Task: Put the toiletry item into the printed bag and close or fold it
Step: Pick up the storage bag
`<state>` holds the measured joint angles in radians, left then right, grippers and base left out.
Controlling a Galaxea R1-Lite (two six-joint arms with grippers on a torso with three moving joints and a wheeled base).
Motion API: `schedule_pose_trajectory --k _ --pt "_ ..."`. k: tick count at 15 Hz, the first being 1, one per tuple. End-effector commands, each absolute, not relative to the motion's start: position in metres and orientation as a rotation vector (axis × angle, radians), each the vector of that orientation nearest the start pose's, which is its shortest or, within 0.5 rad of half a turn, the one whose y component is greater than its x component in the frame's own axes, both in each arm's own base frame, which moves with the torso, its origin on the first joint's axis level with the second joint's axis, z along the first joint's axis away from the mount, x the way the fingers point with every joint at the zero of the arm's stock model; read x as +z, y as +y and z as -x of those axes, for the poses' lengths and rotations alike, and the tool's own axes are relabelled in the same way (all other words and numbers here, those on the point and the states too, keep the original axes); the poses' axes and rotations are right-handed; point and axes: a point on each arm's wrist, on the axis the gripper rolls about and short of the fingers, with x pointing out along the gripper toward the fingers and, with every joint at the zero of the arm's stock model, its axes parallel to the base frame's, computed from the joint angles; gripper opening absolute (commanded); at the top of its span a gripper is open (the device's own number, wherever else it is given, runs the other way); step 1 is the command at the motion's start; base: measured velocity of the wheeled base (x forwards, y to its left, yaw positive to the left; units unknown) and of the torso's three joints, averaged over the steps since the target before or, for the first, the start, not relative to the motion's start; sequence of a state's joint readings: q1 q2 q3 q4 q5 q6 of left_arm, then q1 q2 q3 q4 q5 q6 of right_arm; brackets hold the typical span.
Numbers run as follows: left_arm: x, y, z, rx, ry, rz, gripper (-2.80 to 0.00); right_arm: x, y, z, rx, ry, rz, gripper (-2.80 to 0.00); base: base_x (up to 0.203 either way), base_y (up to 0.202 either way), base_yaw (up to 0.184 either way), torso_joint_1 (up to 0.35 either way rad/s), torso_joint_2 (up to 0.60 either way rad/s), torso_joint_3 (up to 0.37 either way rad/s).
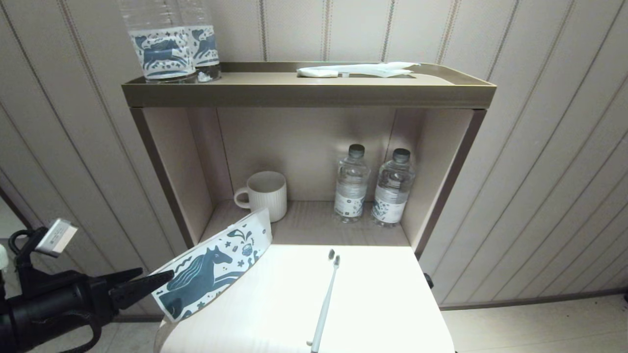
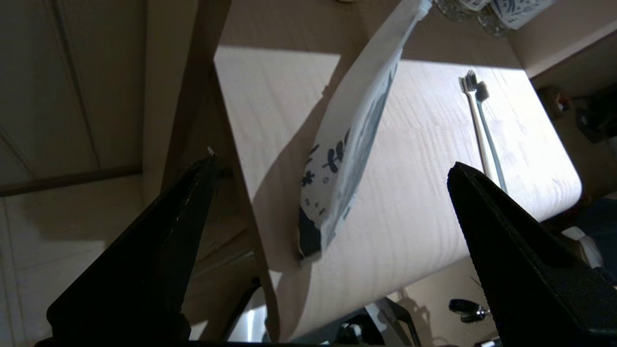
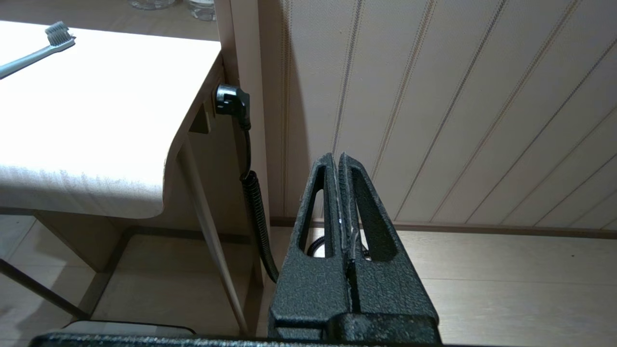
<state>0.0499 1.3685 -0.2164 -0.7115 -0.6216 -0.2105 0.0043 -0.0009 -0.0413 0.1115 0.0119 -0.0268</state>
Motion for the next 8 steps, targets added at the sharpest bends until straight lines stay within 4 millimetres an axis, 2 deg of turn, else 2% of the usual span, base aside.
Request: schedule_pose_trajectory --k 1,7,8 --pt "0.109 -0.006 -0.182 -0.527 0.545 0.359 0.00 0.075 0.000 0.026 0.018 0.070 0.027 -2.80 0.000 0.000 0.000 0.000 0.00 0.000" --pt "0.105 -0.015 -0.184 -0.588 0.574 0.351 0.00 0.075 0.000 0.026 0.018 0.070 0.027 -2.80 0.000 0.000 0.000 0.000 0.00 0.000" --pt "0.105 -0.017 -0.183 -0.594 0.578 0.348 -2.80 0.075 0.000 0.026 0.018 0.070 0.027 -2.80 0.000 0.000 0.000 0.000 0.00 0.000"
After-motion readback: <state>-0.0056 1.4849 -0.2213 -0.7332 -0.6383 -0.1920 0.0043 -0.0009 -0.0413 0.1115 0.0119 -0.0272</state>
